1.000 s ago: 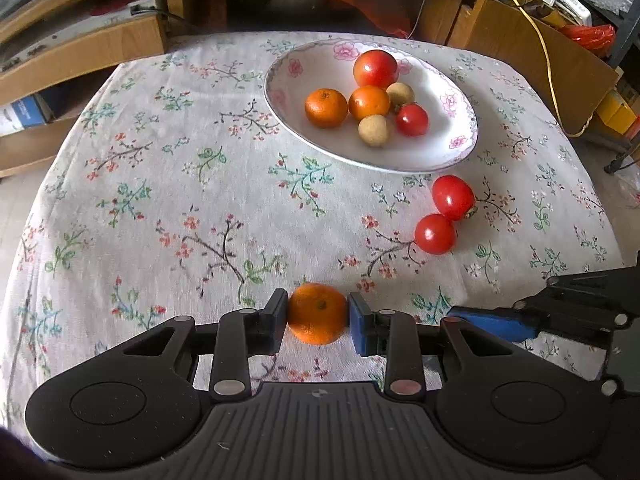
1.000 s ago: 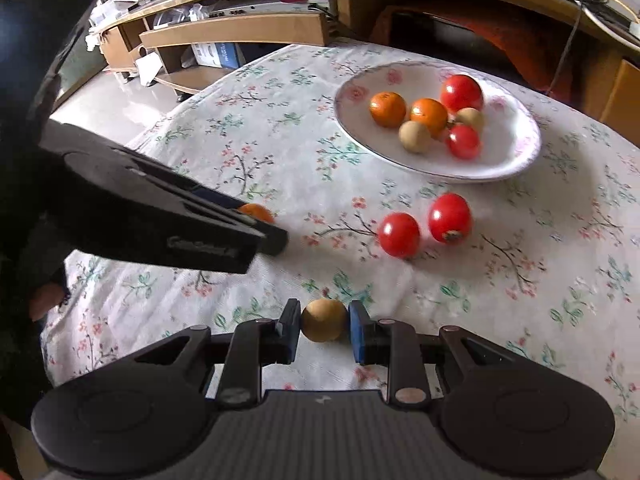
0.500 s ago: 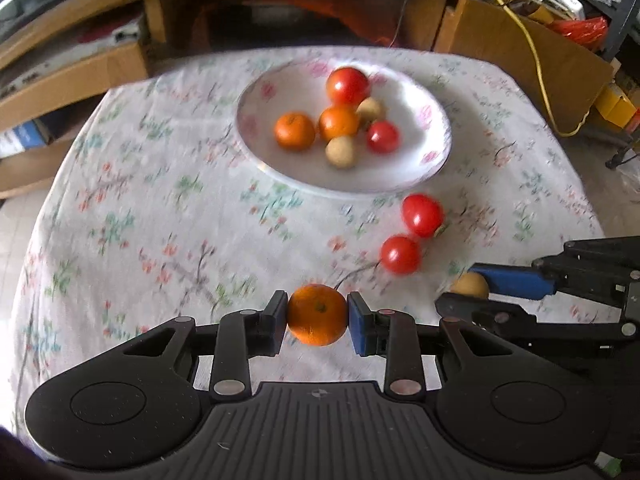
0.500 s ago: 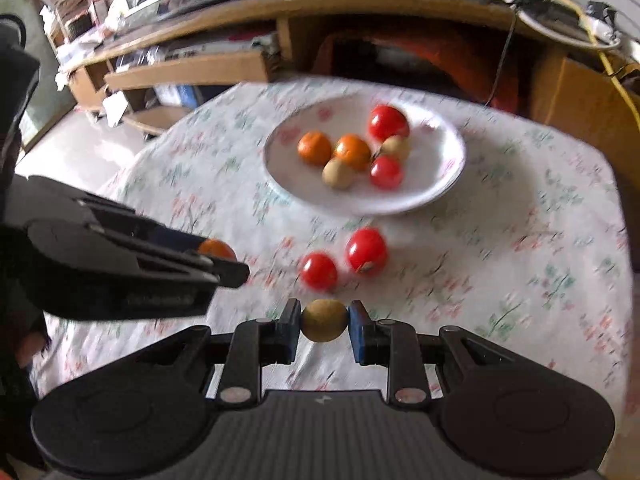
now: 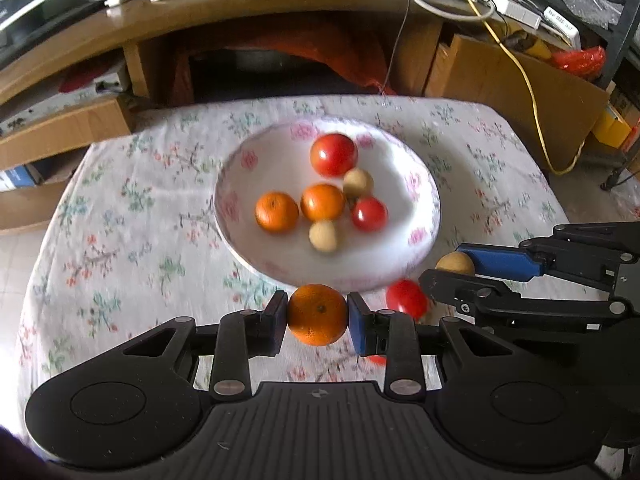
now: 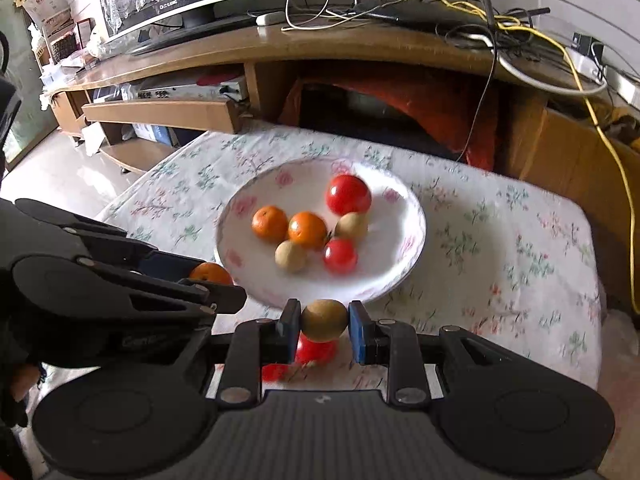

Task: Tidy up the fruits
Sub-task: 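Carry the orange and kiwi over the white bowl with both grippers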

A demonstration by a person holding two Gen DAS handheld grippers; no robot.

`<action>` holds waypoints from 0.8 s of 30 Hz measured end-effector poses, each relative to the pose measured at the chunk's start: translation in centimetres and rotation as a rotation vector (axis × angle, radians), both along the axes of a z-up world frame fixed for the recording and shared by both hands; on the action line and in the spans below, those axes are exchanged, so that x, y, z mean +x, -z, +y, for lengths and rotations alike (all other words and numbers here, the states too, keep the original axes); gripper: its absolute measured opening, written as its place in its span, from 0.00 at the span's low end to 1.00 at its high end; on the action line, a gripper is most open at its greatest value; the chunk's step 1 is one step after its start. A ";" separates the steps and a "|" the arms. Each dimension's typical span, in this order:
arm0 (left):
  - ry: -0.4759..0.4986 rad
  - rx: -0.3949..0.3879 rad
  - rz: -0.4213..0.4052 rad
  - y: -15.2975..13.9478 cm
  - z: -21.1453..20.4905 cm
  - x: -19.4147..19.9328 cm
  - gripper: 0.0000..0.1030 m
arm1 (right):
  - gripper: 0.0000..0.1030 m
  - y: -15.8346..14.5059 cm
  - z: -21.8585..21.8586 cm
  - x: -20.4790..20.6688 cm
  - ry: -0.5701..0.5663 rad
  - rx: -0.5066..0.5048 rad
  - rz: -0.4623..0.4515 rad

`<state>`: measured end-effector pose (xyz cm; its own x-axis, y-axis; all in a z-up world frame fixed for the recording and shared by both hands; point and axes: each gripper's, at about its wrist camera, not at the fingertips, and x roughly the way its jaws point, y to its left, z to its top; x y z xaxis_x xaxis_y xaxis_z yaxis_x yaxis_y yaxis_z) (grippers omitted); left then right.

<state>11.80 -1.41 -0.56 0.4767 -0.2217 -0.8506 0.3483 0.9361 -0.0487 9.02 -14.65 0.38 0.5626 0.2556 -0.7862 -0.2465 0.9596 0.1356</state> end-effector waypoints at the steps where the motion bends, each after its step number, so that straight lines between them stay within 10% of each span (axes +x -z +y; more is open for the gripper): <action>1: 0.001 -0.002 -0.002 -0.1 -0.1 0.2 0.38 | 0.27 0.1 -0.1 0.3 0.003 -0.004 -0.002; 24: -0.003 0.053 -0.008 1.5 -1.2 3.4 0.38 | 0.27 1.9 -0.9 4.9 0.029 -0.005 0.004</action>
<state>15.17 -2.58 -2.06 0.4840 -0.1747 -0.8574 0.3459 0.9383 0.0040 13.92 -15.55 -1.55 0.5667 0.2352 -0.7897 -0.2180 0.9670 0.1315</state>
